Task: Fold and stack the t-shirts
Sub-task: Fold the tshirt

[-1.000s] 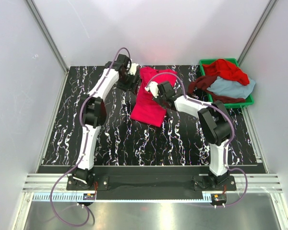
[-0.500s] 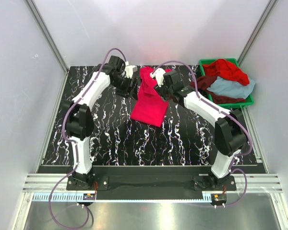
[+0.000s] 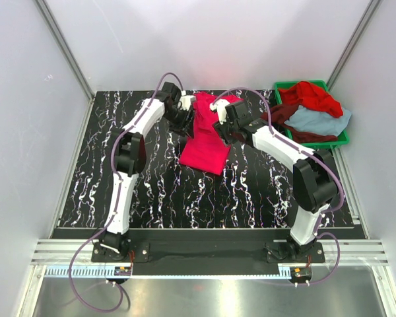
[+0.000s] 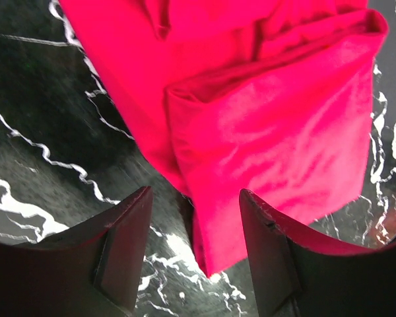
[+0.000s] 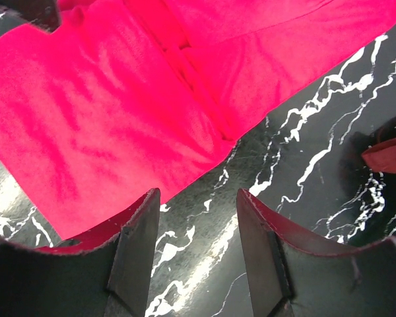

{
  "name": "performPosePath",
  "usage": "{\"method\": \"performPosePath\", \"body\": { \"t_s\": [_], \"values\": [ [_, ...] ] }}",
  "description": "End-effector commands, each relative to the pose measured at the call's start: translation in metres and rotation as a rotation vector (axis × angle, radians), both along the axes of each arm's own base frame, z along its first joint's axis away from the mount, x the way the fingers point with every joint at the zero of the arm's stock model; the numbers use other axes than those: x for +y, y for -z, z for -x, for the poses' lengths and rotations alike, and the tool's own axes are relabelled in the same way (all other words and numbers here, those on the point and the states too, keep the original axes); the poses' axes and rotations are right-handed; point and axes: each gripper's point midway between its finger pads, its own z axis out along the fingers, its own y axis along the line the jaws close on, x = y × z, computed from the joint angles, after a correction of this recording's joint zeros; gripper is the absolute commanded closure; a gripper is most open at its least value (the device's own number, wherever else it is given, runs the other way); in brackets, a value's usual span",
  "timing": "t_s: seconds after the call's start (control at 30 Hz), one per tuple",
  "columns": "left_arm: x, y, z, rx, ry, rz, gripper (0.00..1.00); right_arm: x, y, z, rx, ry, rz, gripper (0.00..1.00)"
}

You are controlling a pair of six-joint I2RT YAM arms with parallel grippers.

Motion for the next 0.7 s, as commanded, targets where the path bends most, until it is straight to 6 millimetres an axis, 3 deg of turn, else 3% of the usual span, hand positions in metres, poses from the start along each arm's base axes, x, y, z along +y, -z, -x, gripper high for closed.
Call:
{"method": "performPosePath", "body": {
  "t_s": [0.0,0.37,0.67],
  "values": [
    [-0.008,-0.023,-0.024,-0.112,0.015,0.048,0.4,0.002,-0.007,-0.003,-0.001,0.009,-0.039,0.43],
    [-0.018,-0.019,-0.038,-0.143,0.023,0.073,0.4,-0.003,0.011,0.004,0.032,0.008,-0.012,0.43],
    [-0.026,0.005,-0.037,-0.11,0.039,0.078,0.42,-0.003,0.012,0.004,0.034,0.005,-0.007,0.43]
  ]
}}
